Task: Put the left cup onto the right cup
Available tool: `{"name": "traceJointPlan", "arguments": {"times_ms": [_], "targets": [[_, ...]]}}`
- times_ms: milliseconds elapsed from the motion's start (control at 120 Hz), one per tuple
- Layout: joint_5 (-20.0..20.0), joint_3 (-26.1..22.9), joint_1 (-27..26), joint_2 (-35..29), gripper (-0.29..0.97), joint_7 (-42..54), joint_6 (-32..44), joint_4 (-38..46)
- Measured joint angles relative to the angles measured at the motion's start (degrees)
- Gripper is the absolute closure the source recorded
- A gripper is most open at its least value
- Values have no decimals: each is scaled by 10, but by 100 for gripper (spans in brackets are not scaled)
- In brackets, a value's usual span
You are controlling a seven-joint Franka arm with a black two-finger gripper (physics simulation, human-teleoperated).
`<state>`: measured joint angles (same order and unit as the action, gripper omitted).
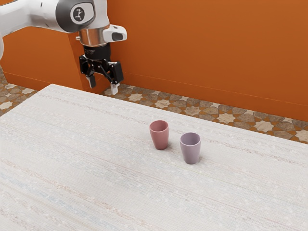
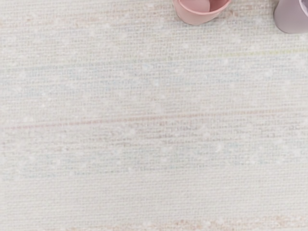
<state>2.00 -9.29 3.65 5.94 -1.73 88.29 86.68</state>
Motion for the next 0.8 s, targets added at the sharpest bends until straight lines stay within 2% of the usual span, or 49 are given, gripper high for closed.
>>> {"name": "traceJointPlan", "arguments": {"times_ms": [375,800], "targets": [[1,0,0,7,0,0,13,0],[2,0,0,52,0,2,59,-7]]}}
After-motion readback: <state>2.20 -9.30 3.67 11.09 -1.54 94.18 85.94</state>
